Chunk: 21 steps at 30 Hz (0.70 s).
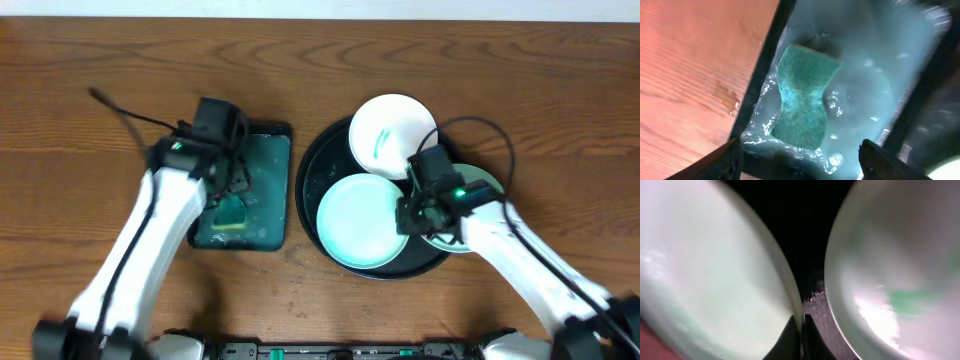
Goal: Clean dirty plates on tray and stack at the side
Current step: 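Lift the cleaned plate with the right gripper and tilt it up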
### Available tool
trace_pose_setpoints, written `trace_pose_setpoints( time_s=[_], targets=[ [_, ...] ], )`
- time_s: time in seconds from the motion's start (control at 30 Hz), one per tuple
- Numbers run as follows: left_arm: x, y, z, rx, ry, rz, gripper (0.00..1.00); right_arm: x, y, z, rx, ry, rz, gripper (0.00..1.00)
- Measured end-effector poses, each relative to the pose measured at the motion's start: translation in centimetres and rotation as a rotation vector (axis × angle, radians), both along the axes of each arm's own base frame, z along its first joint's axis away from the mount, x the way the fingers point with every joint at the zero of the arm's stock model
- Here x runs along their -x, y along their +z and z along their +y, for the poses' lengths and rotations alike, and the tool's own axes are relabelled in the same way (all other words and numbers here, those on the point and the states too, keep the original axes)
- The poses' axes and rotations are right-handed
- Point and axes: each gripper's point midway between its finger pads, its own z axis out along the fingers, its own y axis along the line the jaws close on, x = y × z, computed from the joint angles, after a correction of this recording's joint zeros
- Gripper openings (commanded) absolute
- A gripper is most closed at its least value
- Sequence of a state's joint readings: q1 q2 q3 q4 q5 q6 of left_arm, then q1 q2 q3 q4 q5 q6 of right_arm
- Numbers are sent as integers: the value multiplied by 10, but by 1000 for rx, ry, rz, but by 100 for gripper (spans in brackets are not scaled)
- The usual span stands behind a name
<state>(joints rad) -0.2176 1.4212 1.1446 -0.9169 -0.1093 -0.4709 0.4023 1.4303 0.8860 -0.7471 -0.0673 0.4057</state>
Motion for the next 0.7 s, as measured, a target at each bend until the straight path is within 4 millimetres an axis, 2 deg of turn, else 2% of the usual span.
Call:
trace_pose_setpoints(
  time_s=[0.1,0.2,0.3,0.43,0.6,0.7],
  targets=[
    [4,37,1,27,0,-126,77,-30,46,9,-14,20,-141,1],
    [15,71,3,53,0,-238,77,-56,86,30,-60,52,-277,1],
    [27,97,5,74,-1,-327,77,-74,109,56,-104,97,-390,1],
    [45,120,9,93,-2,-408,77,-92,116,100,-160,165,-495,1],
    [62,137,13,107,-1,-476,78,-108,99,159,-181,250,-600,1],
    [65,142,14,112,-1,-497,78,-109,90,187,-145,308,-669,1]
  ],
)
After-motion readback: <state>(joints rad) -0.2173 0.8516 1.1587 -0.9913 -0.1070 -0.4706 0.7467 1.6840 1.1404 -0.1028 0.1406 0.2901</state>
